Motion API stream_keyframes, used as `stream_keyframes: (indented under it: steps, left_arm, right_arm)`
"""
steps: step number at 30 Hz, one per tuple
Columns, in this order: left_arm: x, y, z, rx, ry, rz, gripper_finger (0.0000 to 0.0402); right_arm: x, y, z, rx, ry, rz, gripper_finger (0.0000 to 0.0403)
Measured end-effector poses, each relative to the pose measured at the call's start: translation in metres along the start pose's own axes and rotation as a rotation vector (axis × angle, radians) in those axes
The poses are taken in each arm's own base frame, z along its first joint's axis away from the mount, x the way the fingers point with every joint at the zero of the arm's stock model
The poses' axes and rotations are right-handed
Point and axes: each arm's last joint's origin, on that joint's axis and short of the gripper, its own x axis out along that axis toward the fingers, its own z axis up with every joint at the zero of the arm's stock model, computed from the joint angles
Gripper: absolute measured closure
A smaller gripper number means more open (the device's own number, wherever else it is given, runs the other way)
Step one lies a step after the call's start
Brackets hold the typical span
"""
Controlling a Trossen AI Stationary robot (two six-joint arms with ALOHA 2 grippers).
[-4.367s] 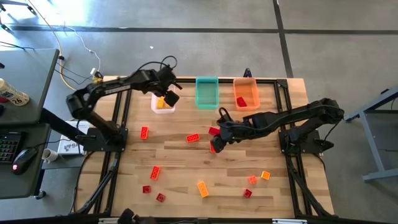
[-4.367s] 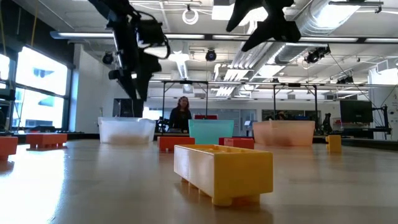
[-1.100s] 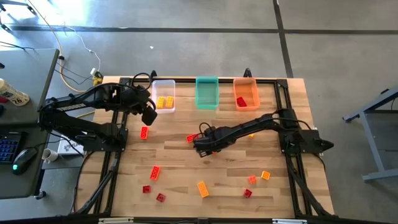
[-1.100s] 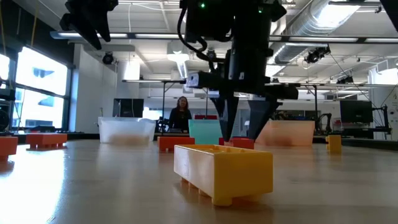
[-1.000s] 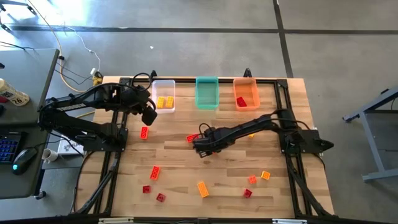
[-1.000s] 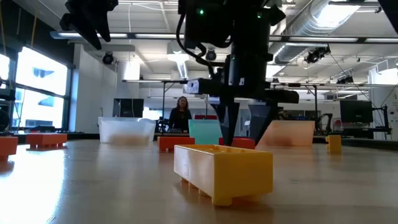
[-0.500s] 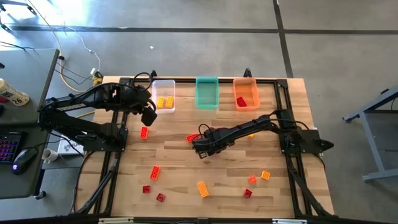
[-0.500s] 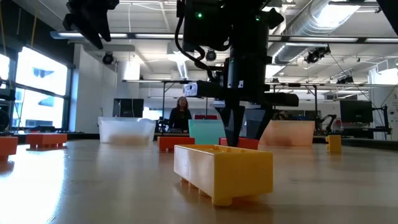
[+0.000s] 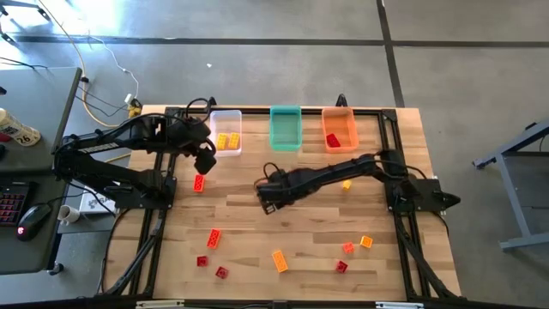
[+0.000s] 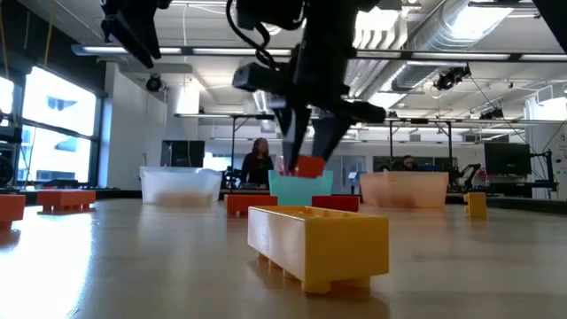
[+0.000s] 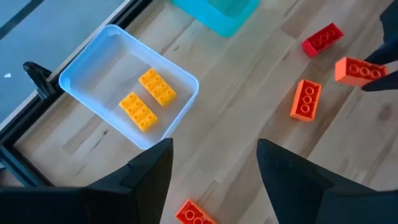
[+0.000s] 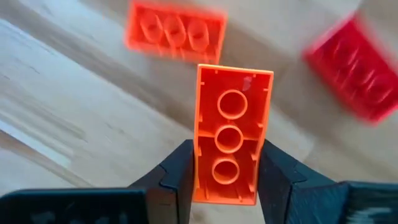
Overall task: Sort & place blocks by color
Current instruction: Put the orange game piece into the blue bin
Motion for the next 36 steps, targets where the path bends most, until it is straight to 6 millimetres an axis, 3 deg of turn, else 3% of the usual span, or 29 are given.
stream_keyframes:
  steps: [6,14,23,30,36]
  left_arm:
    - [0.001,0.000,0.005,-0.013,-0.038,-0.007,0.0182]
    - [0.005,0.002,0.010,-0.037,-0.054,0.001,0.0183]
    - [0.014,0.003,0.016,-0.051,-0.038,0.035,0.0182]
    - [0.025,0.003,0.020,-0.058,-0.003,0.060,0.0181]
    - [0.036,0.001,0.023,-0.077,0.031,0.083,0.0183]
  right_arm:
    - [-0.027,-0.002,0.042,-0.104,-0.102,0.002,0.0293]
    - [-0.045,-0.028,0.106,-0.229,-0.166,0.002,0.0293]
    - [-0.041,-0.072,0.157,-0.280,-0.158,-0.024,0.0293]
    - [-0.031,-0.104,0.181,-0.285,-0.131,-0.071,0.0293]
    - [-0.017,-0.118,0.194,-0.311,-0.095,-0.075,0.0293]
